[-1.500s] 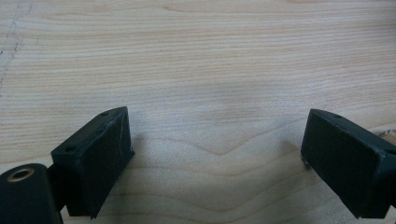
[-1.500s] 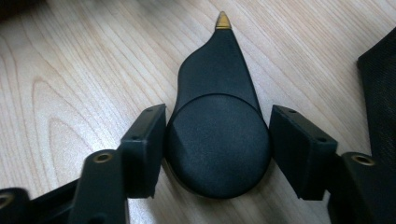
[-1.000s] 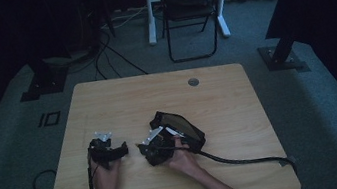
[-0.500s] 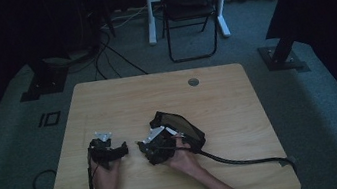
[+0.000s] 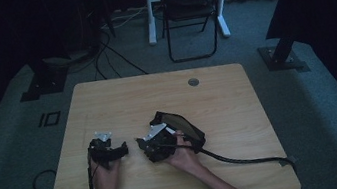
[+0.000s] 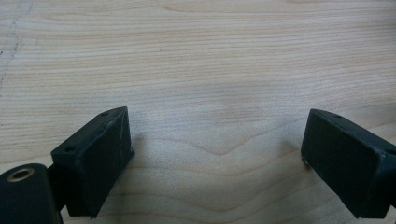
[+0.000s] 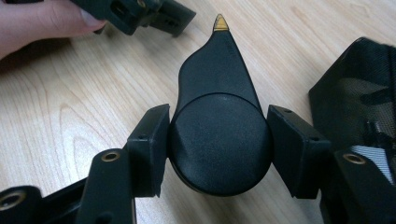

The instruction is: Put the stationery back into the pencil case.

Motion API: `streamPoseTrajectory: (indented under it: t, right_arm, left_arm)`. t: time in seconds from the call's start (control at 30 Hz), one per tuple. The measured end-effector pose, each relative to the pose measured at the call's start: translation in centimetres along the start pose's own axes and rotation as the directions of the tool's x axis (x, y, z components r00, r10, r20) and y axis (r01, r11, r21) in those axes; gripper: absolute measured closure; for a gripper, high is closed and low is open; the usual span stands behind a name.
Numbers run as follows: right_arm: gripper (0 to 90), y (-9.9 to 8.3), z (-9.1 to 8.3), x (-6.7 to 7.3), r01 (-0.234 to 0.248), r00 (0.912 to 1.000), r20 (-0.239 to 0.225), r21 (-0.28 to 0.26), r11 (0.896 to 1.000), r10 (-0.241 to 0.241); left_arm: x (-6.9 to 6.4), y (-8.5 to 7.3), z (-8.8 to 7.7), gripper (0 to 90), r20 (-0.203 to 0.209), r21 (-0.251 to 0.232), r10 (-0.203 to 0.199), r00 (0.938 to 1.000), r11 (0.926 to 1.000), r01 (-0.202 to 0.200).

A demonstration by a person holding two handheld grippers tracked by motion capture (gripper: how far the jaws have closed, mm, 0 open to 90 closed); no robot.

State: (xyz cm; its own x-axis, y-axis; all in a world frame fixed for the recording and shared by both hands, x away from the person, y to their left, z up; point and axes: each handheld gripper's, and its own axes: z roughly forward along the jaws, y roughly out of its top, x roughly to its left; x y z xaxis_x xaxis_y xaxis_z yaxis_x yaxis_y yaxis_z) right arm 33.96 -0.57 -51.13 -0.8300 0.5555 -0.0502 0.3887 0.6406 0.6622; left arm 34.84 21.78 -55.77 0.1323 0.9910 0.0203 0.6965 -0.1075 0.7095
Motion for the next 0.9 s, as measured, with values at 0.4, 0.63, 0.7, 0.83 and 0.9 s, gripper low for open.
streamPoseTrajectory:
  t: [0.4, 0.63, 0.7, 0.83, 0.9]
  right_arm:
    - [41.9, 0.6, -1.0, -0.6, 0.002, 1.0000, -0.001, -0.032, 0.999, -0.002]
    - [41.8, 0.9, -1.5, -0.9, 0.004, 1.0000, 0.000, -0.044, 0.999, -0.004]
    - [41.9, 1.0, -1.6, -1.0, 0.003, 1.0000, -0.001, -0.048, 0.999, -0.003]
    - [41.9, 1.1, -1.9, -1.1, -0.001, 1.0000, -0.001, -0.056, 0.998, 0.001]
    - [41.8, 1.2, -2.0, -1.2, -0.003, 1.0000, -0.002, -0.059, 0.998, 0.003]
  left_arm:
    - [0.0, 0.0, 0.0, 8.8, 0.000, 0.000, 0.000, 1.0000, 1.0000, 0.000]
    - [0.0, 0.0, 0.0, 8.8, 0.000, 0.000, 0.000, 1.0000, 1.0000, 0.000]
    - [0.0, 0.0, 0.0, 8.8, 0.000, 0.000, 0.000, 1.0000, 1.0000, 0.000]
    - [0.0, 0.0, 0.0, 8.8, 0.001, 0.002, 0.000, 1.0000, 1.0000, 0.000]
    - [0.0, 0.0, 0.0, 8.9, 0.001, 0.003, 0.000, 1.0000, 1.0000, 0.000]
